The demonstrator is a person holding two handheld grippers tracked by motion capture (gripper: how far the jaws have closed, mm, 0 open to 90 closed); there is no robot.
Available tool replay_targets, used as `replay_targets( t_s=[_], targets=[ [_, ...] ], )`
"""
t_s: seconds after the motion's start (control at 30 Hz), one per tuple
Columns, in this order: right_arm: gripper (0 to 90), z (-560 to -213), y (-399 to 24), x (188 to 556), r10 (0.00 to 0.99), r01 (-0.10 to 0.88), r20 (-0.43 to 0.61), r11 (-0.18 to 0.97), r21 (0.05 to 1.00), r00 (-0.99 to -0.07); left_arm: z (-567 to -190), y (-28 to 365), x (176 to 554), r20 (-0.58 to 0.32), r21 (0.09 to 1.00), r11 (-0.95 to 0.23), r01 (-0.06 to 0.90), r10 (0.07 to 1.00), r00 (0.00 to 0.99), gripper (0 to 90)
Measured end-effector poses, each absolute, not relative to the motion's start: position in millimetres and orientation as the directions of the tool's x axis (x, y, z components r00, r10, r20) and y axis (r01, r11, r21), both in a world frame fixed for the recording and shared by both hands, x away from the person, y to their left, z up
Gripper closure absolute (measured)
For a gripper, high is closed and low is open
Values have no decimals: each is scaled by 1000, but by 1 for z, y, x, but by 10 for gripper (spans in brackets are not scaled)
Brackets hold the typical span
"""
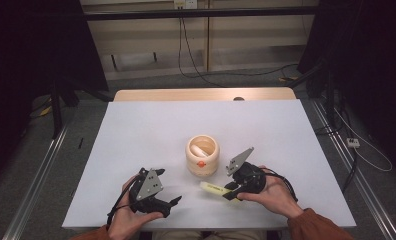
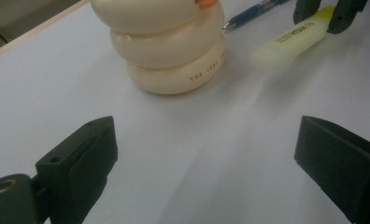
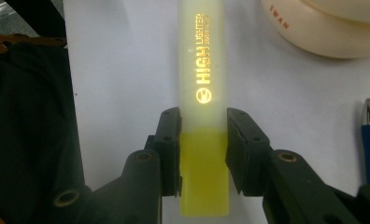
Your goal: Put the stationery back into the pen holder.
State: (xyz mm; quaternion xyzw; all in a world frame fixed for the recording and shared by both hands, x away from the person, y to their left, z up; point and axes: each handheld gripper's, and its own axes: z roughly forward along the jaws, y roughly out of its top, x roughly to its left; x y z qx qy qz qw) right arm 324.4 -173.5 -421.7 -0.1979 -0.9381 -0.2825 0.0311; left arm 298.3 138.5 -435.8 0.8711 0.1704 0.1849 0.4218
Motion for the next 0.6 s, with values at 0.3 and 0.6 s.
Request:
replay_targets(
  t_s=[0.3, 0.6],
  targets=[
    [680, -418, -161, 326, 331, 369, 169, 771, 520, -929, -435, 126, 289, 335, 727, -687, 6, 362, 870, 70],
    [680, -414, -150, 331, 314, 360, 178, 781, 510, -933, -434, 107, 288, 512, 604, -783, -147, 240, 825, 115]
  ],
)
